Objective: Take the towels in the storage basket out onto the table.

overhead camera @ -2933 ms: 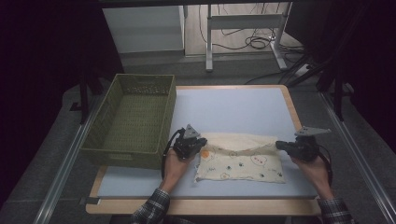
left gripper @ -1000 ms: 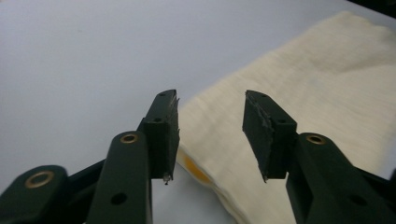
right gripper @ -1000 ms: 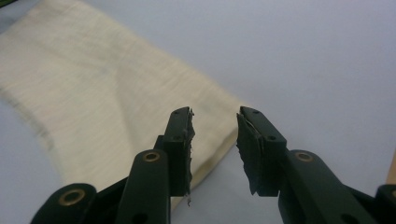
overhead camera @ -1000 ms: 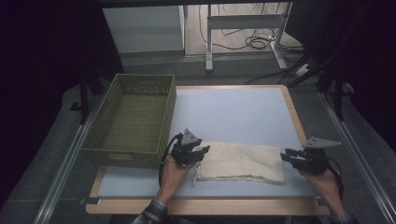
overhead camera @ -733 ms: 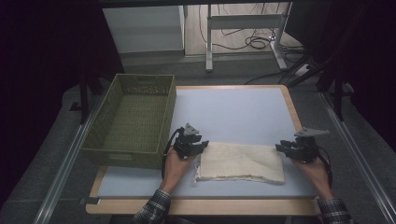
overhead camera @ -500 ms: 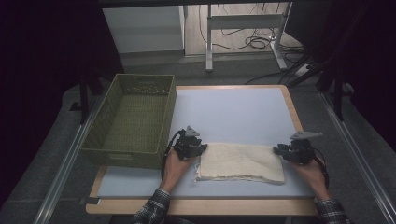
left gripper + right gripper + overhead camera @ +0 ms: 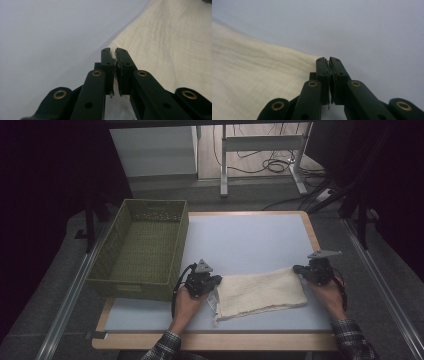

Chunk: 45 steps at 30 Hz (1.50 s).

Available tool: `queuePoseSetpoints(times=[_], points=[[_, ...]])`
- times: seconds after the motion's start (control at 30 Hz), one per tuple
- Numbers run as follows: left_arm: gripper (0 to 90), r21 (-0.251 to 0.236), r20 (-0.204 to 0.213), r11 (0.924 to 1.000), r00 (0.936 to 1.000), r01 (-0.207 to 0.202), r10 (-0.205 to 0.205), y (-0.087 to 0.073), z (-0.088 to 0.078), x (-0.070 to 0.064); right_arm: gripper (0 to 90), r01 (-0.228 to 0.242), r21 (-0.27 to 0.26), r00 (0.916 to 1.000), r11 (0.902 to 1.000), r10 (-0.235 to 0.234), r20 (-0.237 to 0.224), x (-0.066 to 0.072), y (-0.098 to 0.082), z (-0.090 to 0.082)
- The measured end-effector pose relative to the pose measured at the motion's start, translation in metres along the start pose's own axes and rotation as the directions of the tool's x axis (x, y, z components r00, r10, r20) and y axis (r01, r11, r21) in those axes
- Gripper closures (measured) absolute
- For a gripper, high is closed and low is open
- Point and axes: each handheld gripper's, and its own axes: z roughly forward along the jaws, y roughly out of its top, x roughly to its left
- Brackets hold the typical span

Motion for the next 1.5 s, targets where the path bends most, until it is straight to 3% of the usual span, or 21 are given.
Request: queuePoseSetpoints(times=[0.17, 0.27, 0.4, 0.43, 0.6, 0.87, 0.97, 1.07, 1.1, 1.33, 1.5], points=[[75.6, 0.024, -0.047, 0.9996, 0.9987, -0.018, 0.019, 0.006, 0.010, 0.010, 84.0, 0.001, 0.005, 1.0000, 1.0000, -0.001, 0.003, 0.000, 0.006, 0.006], [69.9, 0.038, -0.049, 0.9991, 0.9986, -0.017, 0.019, 0.005, 0.016, 0.014, 80.8, -0.004, -0.004, 1.0000, 1.0000, 0.004, 0.004, 0.002, 0.005, 0.003], [63.3, 0.070, -0.082, 0.9969, 0.9957, -0.036, 0.042, 0.001, 0.025, 0.015, 74.6, -0.010, -0.005, 0.9999, 0.9999, 0.010, 0.004, 0.002, 0.003, -0.007], [57.8, 0.057, -0.096, 0.9973, 0.9941, -0.045, 0.051, -0.001, 0.026, 0.016, 72.2, -0.018, -0.008, 0.9998, 0.9998, 0.018, -0.004, 0.002, 0.001, -0.012], [46.5, 0.052, -0.077, 0.9987, 0.9970, 0.000, 0.004, -0.003, 0.027, 0.024, 63.8, -0.037, -0.004, 0.9987, 0.9993, 0.037, -0.036, 0.005, -0.006, -0.023], [44.6, 0.050, -0.078, 0.9987, 0.9970, 0.007, -0.003, -0.003, 0.027, 0.025, 53.1, -0.023, 0.019, 0.9969, 0.9995, 0.025, -0.074, 0.019, -0.019, -0.032], [42.9, 0.050, -0.093, 0.9987, 0.9956, 0.011, -0.006, -0.004, 0.027, 0.025, 47.3, -0.019, 0.023, 0.9953, 0.9995, 0.022, -0.095, 0.032, -0.022, -0.036], [33.2, 0.054, -0.120, 0.9982, 0.9926, 0.025, -0.018, -0.004, 0.028, 0.025, 45.7, -0.009, 0.017, 0.9938, 0.9998, 0.011, -0.111, 0.040, -0.022, -0.037], [31.7, 0.053, -0.129, 0.9980, 0.9913, 0.034, -0.027, -0.004, 0.028, 0.025, 44.5, 0.004, 0.012, 0.9916, 0.9999, -0.003, -0.130, 0.048, -0.021, -0.037], [31.0, 0.052, -0.129, 0.9979, 0.9911, 0.040, -0.033, -0.004, 0.028, 0.025, 43.1, 0.056, 0.018, 0.9822, 0.9982, -0.052, -0.181, 0.077, -0.019, -0.030], [30.8, 0.053, -0.127, 0.9978, 0.9913, 0.041, -0.034, -0.004, 0.028, 0.026, 43.4, 0.112, 0.022, 0.9643, 0.9935, -0.103, -0.244, 0.105, -0.015, -0.020]])
